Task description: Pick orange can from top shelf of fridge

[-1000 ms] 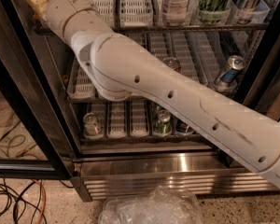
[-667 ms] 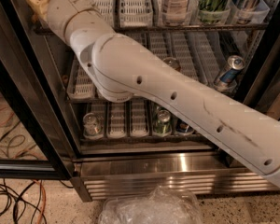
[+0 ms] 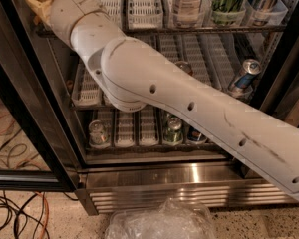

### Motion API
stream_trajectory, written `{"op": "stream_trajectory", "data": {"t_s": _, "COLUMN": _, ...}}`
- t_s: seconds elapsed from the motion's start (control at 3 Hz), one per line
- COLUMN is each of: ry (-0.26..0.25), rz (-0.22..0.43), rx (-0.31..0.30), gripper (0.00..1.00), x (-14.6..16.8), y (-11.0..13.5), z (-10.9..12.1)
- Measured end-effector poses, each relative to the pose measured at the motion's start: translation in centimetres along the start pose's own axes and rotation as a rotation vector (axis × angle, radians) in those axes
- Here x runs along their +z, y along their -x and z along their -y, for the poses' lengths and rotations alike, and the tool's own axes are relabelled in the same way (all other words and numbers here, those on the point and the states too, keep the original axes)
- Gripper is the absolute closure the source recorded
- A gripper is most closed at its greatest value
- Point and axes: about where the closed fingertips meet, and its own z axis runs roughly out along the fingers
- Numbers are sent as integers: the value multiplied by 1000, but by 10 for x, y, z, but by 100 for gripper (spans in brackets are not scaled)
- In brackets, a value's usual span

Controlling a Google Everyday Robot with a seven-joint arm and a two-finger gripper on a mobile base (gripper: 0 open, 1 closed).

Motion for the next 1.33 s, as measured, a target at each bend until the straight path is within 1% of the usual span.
{"op": "stream_trajectory", "data": {"t_s": 0.33, "ry": 23, "rz": -7, "rx": -4, "gripper": 100, "x": -8, "y": 4, "z": -5}}
{"op": "stream_trajectory", "data": {"t_s": 0.67, "ry": 56, "rz": -38, "rx": -1, "gripper": 100, "x": -22, "y": 2, "z": -14}}
{"op": "stream_trajectory", "data": {"t_s": 1.33, "ry": 152, "rz": -156, "rx": 4, "gripper": 100, "x": -52, "y": -16, "z": -33}}
